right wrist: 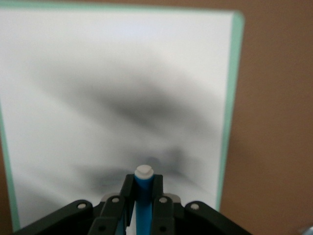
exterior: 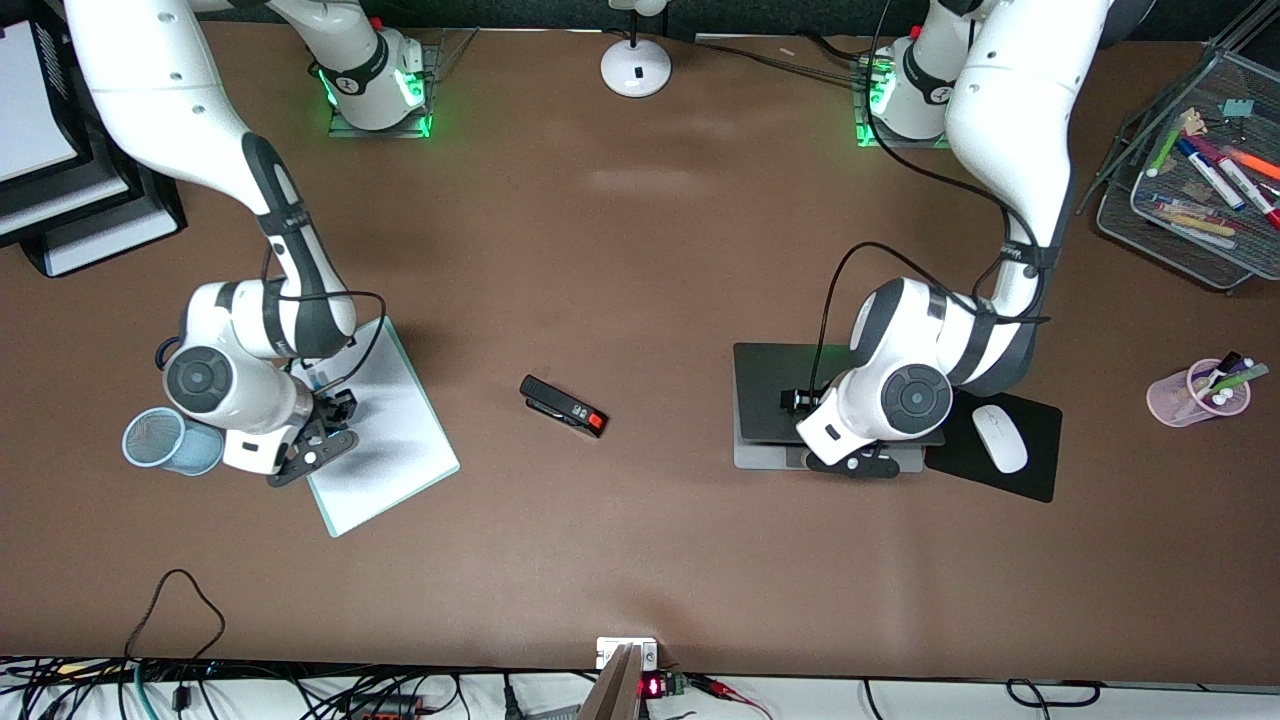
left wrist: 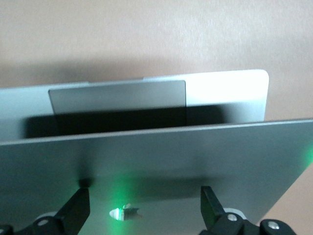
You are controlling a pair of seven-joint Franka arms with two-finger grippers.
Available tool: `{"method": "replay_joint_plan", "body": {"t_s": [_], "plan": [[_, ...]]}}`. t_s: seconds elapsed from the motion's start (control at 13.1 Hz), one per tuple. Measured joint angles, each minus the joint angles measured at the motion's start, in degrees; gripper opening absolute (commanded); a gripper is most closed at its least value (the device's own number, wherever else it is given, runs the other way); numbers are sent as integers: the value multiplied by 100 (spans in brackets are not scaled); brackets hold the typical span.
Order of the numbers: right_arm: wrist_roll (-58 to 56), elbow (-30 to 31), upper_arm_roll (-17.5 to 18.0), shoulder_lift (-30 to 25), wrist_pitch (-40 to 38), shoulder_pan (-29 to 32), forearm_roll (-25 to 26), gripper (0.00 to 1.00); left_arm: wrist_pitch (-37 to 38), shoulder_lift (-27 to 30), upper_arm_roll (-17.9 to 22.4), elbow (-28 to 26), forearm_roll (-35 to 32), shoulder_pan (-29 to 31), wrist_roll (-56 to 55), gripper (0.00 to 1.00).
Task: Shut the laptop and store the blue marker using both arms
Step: 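Push the laptop lid shut with the left gripper while the right gripper lifts the marker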
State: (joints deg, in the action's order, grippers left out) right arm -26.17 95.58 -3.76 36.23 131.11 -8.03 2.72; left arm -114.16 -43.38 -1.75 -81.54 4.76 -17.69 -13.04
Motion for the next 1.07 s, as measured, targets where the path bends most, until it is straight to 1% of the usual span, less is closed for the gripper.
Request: {"method": "replay_joint_plan", "body": {"t_s": [0.15,0.38,0.61,0.76,0.92,1.07], "plan": [[-31,-79,13,-509,-8,-27,8,0,-186,-128,2,30,0,8,1,100],[-486,-112,105,-1209,-31,-51,16,0,-219,-219,9,41,0,11,6,100],[-1689,-99,108,-1749,-97,-35,17,0,-277,-286,12,50,0,12,9,100],[-2553,-88,99,-1911,-111,-18,14,0,-320,-296,23,82,0,14,10,100],[-3144,-75,93,-1956,-117,32,-50,0,-324,-267,115,248,0,20,10,100],[-3867,-40,71,-1954,-121,205,-499,0,-251,-138,225,468,0,71,10,100]]}}
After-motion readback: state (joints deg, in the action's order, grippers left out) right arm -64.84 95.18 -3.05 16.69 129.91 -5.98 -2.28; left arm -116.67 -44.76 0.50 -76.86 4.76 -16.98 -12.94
